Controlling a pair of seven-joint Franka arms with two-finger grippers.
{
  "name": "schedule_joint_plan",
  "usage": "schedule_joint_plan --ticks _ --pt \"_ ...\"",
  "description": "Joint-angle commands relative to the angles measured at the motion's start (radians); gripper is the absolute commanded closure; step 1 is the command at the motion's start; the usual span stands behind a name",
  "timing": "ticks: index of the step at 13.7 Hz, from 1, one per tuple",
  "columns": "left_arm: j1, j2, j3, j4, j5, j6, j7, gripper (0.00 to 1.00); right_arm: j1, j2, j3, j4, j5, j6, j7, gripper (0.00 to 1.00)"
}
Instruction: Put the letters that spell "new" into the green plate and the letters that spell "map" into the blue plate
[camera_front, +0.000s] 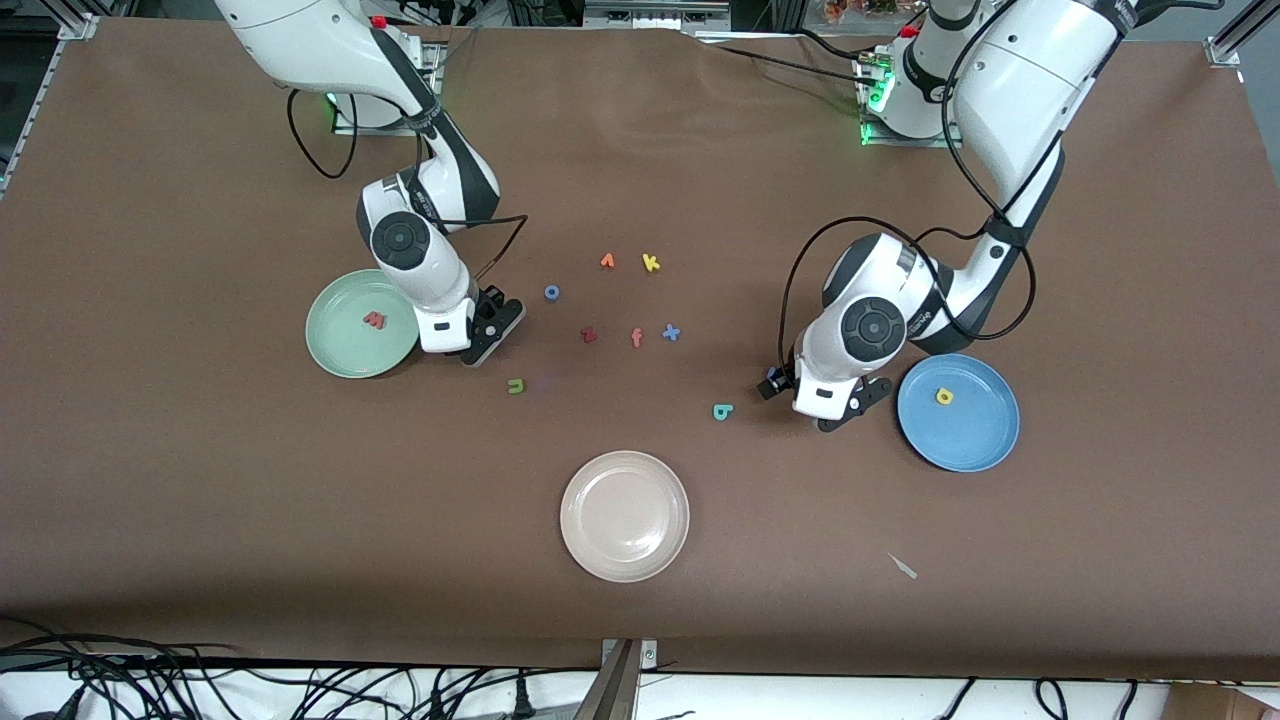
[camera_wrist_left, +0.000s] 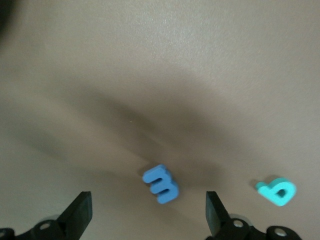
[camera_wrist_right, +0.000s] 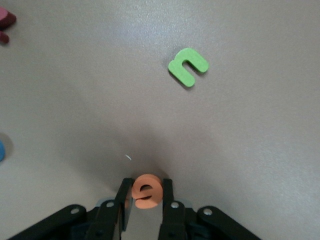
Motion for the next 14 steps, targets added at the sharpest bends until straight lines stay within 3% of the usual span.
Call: schedule_joint_plan --ticks 1,5,9,12,14 --pt "-0.03 0.01 0.005 0.017 -0.019 0.034 -0.123 0.0 0.002 -0.097 -0.04 0.001 -0.006 -0.125 -0.057 1.0" --pt "-0.041 0.008 0.008 -0.011 -0.017 0.074 -0.232 0.0 0.001 -0.165 -0.178 -0.031 -0.005 -0.218 -0.369 1.0" --pt "-0.041 -0.01 0.01 -0.091 0.067 0.166 -0.317 0.0 0.001 -0.179 -0.241 -0.071 -0.005 -0.274 -0.469 1.0" --pt "-0.042 -0.016 0.007 -0.105 0.182 0.169 -0.447 0.0 0.001 -0.18 -0.302 -0.133 -0.005 -0.266 -0.513 1.0" --pt "-0.039 -0.012 0.007 -0.105 0.194 0.176 -0.483 0.03 0.001 -0.192 -0.348 -0.134 -0.003 -0.272 -0.596 1.0"
